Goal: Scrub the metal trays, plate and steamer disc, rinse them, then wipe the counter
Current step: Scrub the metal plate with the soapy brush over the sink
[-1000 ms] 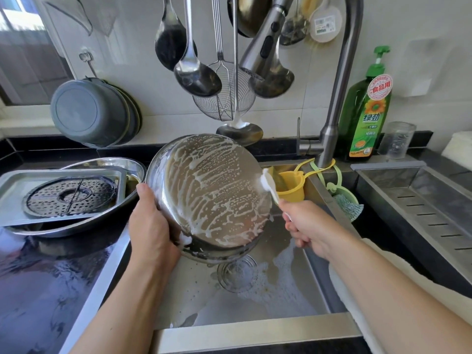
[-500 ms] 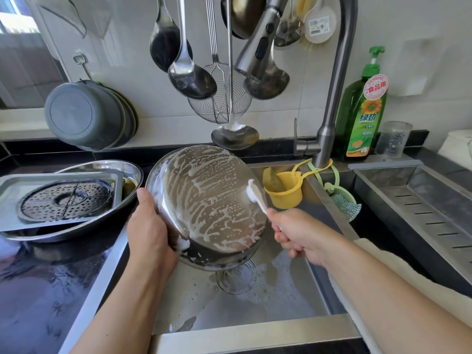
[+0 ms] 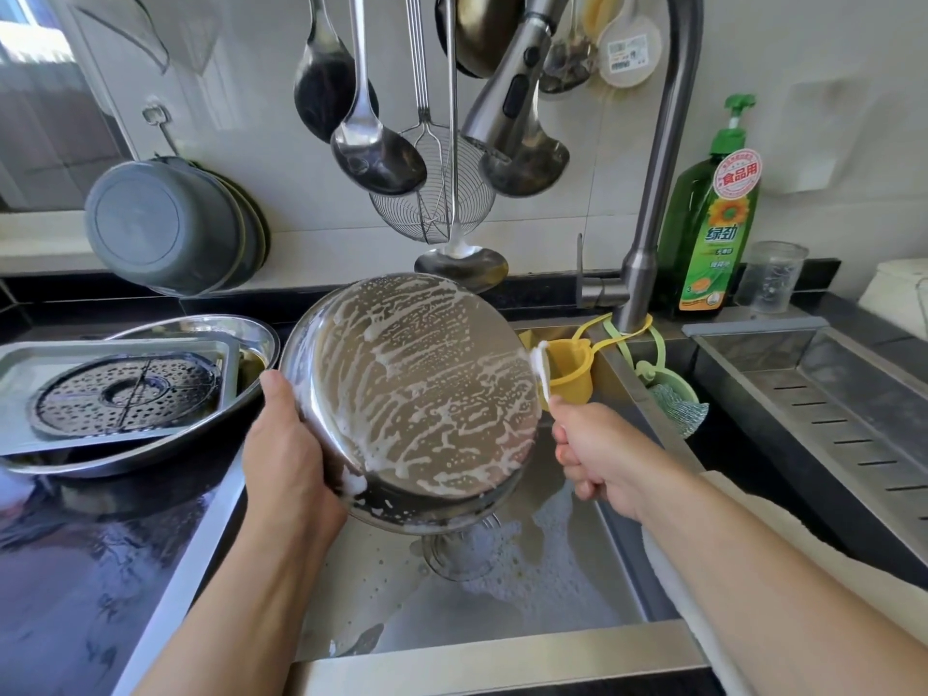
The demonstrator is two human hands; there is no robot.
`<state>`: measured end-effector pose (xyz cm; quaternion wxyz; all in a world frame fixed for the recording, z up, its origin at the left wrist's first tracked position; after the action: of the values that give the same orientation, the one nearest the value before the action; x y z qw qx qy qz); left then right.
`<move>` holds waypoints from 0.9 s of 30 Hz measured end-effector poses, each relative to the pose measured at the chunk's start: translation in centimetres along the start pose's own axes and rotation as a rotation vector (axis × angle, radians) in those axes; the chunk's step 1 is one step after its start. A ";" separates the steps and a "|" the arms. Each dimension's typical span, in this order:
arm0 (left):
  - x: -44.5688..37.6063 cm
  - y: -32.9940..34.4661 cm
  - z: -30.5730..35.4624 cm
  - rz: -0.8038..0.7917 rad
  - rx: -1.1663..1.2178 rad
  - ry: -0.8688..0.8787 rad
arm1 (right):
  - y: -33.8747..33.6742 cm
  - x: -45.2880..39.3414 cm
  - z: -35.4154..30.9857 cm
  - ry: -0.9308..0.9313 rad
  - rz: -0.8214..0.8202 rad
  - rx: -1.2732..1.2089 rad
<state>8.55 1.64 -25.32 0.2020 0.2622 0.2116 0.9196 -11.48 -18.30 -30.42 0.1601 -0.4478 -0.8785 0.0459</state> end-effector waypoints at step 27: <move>-1.0 0.2 -0.6 -0.020 -0.129 0.009 | -0.4 0.1 -0.8 -0.062 0.009 0.108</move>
<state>8.90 0.86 -26.10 0.2268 0.2423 0.1555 0.9304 -11.62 -18.50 -29.56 0.1564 -0.4406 -0.8774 0.1078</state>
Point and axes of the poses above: each hand's wrist, its own x-axis away from the middle knuckle, its own y-axis out of the palm, z = x × y, the point moved 9 cm from there along -x, towards the middle knuckle, and after that the axes turned 14 degrees about -y, right-handed, at the moved point
